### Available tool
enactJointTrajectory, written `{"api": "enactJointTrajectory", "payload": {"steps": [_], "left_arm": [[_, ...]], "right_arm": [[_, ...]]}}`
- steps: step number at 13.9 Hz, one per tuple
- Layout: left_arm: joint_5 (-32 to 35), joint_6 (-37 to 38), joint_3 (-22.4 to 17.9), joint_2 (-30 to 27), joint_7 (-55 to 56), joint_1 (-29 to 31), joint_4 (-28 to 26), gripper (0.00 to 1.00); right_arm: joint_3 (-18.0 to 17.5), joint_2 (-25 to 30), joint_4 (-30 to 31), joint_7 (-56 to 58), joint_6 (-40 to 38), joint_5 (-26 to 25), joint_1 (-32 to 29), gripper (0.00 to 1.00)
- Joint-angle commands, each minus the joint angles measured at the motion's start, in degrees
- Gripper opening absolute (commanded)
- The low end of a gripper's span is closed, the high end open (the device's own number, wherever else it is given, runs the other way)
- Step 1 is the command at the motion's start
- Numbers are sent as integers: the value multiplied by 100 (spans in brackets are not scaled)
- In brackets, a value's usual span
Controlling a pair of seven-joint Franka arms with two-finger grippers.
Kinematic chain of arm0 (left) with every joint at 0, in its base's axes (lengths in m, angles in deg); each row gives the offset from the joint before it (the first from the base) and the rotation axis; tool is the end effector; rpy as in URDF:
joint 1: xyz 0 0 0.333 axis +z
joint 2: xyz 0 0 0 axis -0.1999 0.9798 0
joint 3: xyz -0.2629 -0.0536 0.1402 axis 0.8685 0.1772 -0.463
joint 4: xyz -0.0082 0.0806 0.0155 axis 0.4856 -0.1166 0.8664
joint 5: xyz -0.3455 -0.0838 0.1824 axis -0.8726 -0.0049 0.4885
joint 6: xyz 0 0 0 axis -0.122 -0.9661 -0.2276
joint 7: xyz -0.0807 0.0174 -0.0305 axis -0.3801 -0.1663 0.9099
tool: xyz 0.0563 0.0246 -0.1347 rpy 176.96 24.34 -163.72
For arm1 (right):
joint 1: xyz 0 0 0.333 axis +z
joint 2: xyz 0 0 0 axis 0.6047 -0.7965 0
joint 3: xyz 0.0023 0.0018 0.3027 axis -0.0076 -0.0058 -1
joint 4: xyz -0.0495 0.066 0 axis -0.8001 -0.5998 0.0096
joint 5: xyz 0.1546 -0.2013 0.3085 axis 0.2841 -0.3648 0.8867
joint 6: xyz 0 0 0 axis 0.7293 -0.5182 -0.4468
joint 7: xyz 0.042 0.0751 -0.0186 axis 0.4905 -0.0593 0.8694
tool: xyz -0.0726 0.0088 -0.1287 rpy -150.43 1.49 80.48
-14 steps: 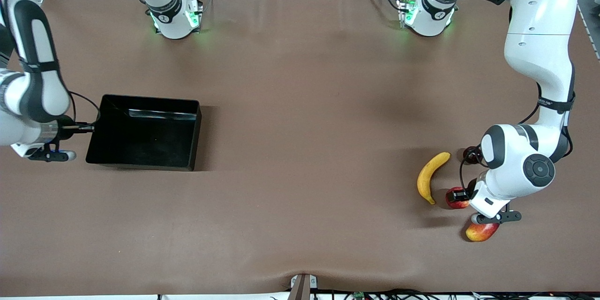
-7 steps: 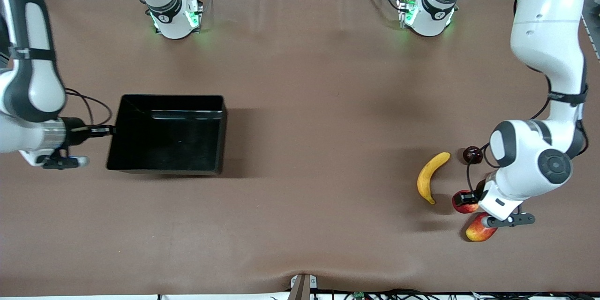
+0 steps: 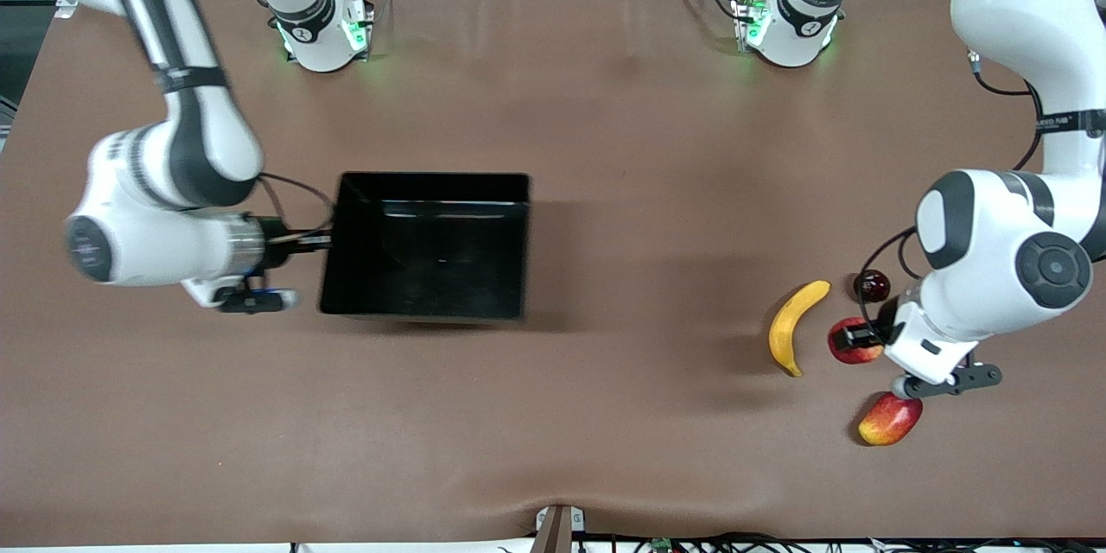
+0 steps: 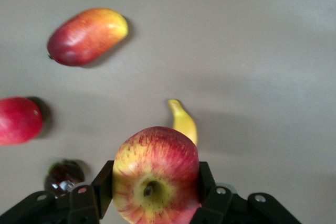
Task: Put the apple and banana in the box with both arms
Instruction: 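Push the box with the right gripper while the left gripper lifts the apple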
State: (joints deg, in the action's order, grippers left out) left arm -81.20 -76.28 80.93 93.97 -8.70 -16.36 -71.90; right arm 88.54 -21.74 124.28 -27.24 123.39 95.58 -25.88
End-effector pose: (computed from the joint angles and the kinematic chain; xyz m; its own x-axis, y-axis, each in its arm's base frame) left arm 0.7070 -0.0924 0.3233 0.9839 0.1770 0.0253 0.1762 -0.9839 0.0292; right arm 0.5941 0.1781 0.3051 0.9422 0.0472 -0.3318 -0.0587 -0.9516 -0.3018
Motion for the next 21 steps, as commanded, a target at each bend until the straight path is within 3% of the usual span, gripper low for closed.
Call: {"api": "enactJointTrajectory", "payload": {"steps": [1,8,12,13,14,16,21], "left_arm": [[-1,104,-49,-219,584,-421,-107,0],[324,324,-23,-324,2025,-1327,-186,0],[324,228,-14,-500,2484,-1845,-695,0],[324,218,-14,-500,2572,-1942,-757,0],[333,210,-14,-518,2590,-2039,-854,0],[333,166,-5,-701,2581,-2197,-1169,0],[385,-597,4,-940,2581,-2645,-2180,0]], "right_arm": [[67,-231,-42,-623,376,347,754,0],[67,-943,-51,-1495,1782,664,2013,0],[67,-1199,-68,-2040,2364,805,2418,0],[67,-1207,-77,-2111,2364,805,2401,11],[76,-1225,-181,-2085,2338,788,2392,99],[102,-1181,-462,-2067,2155,656,2331,100],[751,-1137,-1841,-2085,38,437,2225,100]]}}
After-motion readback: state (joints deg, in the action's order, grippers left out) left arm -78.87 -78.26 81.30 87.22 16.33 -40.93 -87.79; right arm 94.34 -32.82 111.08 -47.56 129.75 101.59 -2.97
